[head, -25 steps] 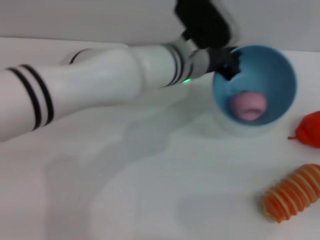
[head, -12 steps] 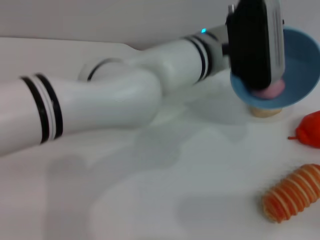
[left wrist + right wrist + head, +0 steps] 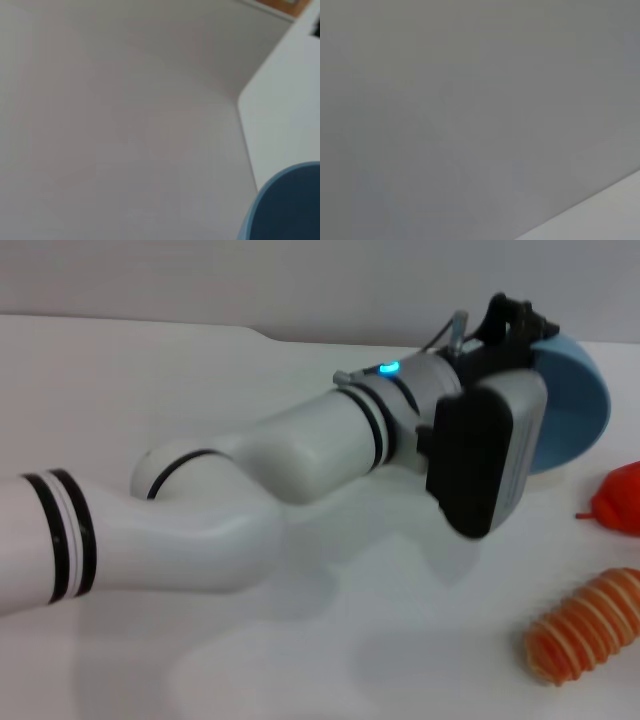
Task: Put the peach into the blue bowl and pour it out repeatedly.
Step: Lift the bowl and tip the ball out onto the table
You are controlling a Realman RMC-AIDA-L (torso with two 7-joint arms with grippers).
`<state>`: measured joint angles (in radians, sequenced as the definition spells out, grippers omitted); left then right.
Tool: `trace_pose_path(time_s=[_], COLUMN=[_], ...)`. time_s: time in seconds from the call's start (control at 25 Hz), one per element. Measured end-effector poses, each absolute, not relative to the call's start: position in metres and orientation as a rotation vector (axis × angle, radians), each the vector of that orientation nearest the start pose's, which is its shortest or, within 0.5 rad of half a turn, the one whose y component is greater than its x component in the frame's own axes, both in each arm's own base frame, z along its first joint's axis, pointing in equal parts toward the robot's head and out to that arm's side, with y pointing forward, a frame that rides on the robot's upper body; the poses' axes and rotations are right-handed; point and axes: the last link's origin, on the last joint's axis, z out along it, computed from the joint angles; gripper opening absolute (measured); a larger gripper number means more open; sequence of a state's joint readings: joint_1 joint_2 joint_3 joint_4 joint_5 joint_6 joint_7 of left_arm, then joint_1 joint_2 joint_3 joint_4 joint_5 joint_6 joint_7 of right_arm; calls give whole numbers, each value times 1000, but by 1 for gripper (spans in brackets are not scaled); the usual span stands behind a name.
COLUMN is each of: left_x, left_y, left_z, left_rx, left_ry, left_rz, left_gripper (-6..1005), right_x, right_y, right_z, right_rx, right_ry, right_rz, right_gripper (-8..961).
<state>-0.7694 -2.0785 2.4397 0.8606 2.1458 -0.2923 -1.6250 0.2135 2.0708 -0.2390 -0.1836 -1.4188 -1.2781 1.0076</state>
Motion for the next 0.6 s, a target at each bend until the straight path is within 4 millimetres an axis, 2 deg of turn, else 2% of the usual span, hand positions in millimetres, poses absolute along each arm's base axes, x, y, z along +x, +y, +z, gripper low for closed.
trace_pose_path(time_s=[0.28, 0.6], left_x=[-90, -91], left_y=[346, 340], left_z=[-160, -157], left_rx=[-1980, -1939], left_ry=[1177, 1168], left_rz=[-32, -70], left_gripper=[-1, 0], right_x=[406, 403], right_y=[246, 251], right_z=[30, 30], right_rx=[-1465, -1476], right_ry=[1104, 1101], right_rz=[991, 1002], right_gripper=[485, 484])
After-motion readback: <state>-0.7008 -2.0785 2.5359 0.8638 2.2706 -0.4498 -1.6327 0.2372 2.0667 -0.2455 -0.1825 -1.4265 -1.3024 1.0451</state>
